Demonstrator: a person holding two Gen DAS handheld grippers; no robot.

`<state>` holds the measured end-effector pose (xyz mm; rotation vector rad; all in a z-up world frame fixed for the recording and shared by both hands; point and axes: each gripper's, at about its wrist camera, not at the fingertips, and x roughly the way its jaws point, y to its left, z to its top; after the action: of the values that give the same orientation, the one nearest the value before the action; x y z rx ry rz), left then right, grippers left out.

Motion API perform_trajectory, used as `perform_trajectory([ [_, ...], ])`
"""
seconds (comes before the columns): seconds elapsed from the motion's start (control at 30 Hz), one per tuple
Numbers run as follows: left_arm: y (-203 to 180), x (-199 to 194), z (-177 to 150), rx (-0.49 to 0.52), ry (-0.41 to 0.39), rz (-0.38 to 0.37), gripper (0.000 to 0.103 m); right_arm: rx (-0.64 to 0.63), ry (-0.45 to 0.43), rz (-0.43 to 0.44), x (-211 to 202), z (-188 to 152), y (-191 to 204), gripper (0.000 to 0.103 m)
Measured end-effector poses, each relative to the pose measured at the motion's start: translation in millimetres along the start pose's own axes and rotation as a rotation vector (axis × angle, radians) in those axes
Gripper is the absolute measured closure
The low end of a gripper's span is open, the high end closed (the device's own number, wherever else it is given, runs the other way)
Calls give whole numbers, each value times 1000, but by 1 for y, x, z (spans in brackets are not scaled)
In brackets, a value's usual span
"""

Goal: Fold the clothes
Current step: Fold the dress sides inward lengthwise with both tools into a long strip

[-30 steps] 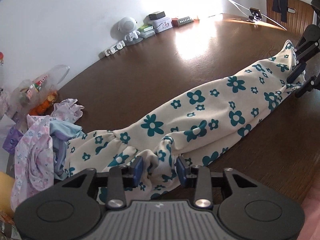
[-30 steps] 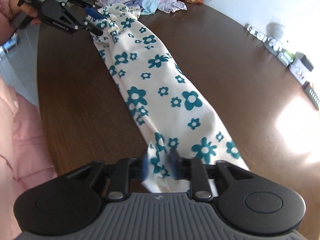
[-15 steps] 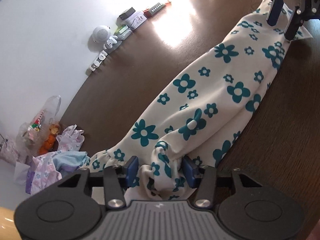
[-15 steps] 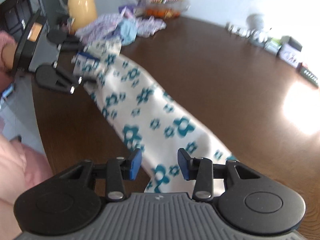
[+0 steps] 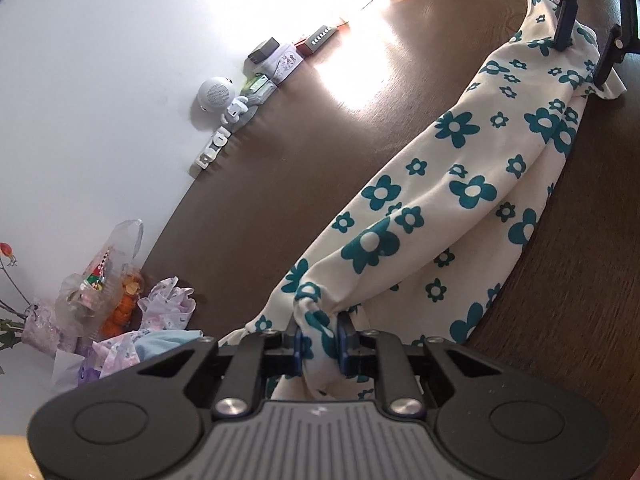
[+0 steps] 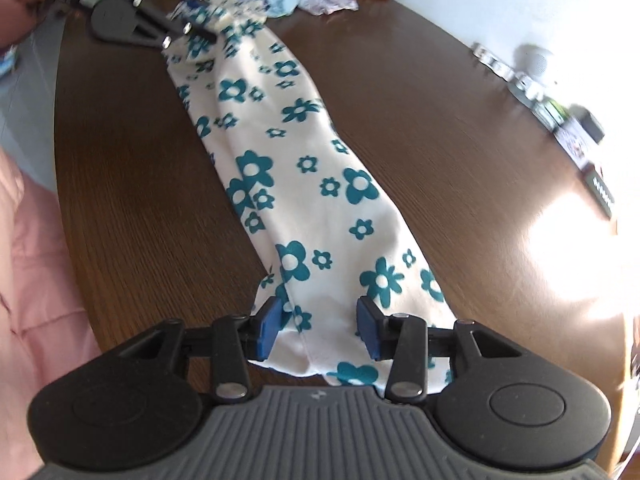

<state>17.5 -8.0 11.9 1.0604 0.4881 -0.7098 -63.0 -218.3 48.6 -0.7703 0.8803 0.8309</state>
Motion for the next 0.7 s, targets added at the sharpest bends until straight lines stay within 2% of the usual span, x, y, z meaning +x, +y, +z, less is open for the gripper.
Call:
perform_trajectory([
  [0.07,0,-1,0,-4,-2,3,88,-36,28,-18,5,4,6,72],
  [0.1,0,-2,0,-3,-4,4,88,-49,39,-22,6,6,8,85],
  [0.13,0,-3,0,-2,-6,5,88,-53,45,-20,5,8,9,90],
  [0.37,9,-8,3,-5,-24,15,87,-54,13,-71,-21,26,-4,92],
  [0.47,9,-8,5,6,-31,22,87,-72,13,-143,-24,30,-7,92],
  [0.53,6,-8,5,19,-37,30,87,-117,21,-217,-18,30,0,93],
  [0.63,0,-6,3,39,-41,46,88,-252,32,-344,-2,18,25,94],
  [0.7,-6,-3,-3,56,-27,31,88,-280,53,-324,9,7,38,94],
])
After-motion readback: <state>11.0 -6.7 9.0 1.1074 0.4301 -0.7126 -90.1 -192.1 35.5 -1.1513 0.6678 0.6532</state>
